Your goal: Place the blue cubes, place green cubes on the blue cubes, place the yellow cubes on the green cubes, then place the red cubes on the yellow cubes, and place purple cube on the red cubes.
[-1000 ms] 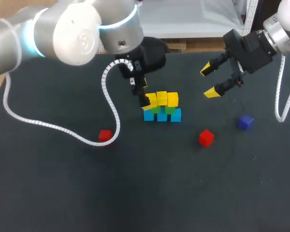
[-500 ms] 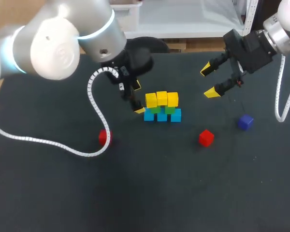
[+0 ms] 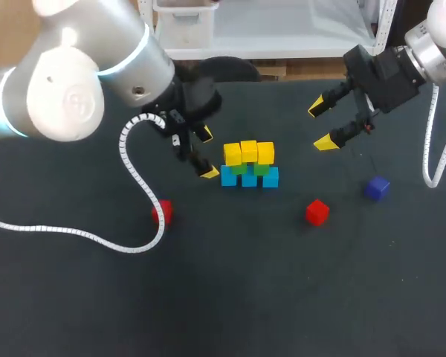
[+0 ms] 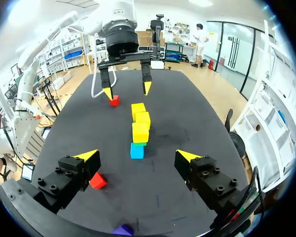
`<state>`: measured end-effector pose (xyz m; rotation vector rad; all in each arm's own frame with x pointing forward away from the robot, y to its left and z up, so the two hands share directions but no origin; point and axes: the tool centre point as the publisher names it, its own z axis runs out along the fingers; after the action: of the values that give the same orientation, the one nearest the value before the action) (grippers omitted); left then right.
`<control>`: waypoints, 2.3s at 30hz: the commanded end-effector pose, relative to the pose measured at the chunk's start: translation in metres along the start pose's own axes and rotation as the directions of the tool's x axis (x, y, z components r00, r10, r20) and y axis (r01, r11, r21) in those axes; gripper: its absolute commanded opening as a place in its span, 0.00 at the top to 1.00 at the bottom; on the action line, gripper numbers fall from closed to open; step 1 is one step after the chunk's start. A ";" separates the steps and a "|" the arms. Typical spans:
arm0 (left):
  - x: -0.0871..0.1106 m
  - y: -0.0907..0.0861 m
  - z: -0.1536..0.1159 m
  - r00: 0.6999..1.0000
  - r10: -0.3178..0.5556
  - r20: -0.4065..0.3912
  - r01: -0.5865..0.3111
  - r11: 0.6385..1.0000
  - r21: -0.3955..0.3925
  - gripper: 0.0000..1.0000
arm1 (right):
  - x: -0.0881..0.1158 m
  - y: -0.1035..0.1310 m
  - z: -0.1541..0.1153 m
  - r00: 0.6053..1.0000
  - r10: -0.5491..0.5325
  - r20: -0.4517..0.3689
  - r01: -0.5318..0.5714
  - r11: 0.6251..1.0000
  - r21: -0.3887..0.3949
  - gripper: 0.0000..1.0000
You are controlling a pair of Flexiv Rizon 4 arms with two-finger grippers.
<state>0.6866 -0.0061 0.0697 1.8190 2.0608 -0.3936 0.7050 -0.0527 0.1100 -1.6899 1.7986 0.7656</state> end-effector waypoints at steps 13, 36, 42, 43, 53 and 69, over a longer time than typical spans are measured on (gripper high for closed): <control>0.009 0.002 -0.009 0.994 0.014 0.110 -0.014 1.000 0.003 0.00 | 0.000 0.000 0.000 1.000 -0.001 0.001 0.001 1.000 0.000 0.00; 0.018 -0.001 -0.023 0.974 0.017 0.224 -0.005 0.998 -0.056 0.00 | 0.000 0.000 0.000 1.000 -0.001 0.001 0.001 1.000 0.000 0.00; 0.014 -0.005 -0.027 0.996 0.026 0.087 -0.028 0.999 0.022 0.00 | 0.000 0.000 0.000 1.000 -0.001 0.001 0.001 1.000 0.000 0.00; 0.013 -0.006 -0.029 0.998 0.031 0.060 -0.033 0.999 0.032 0.00 | 0.000 0.000 0.000 1.000 -0.001 0.001 0.001 1.000 0.000 0.00; 0.012 -0.008 -0.031 0.999 0.027 0.027 -0.028 0.999 0.041 0.00 | 0.000 0.000 0.000 1.000 -0.001 0.001 0.001 1.000 0.000 0.00; 0.025 -0.032 -0.035 0.996 0.028 -0.083 -0.022 0.998 0.065 0.00 | 0.000 0.000 0.000 1.000 -0.001 0.001 0.001 1.000 0.000 0.00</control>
<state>0.6512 0.0239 0.0855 1.9225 2.0926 -0.3940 0.7050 -0.0527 0.1100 -1.6899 1.7987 0.7656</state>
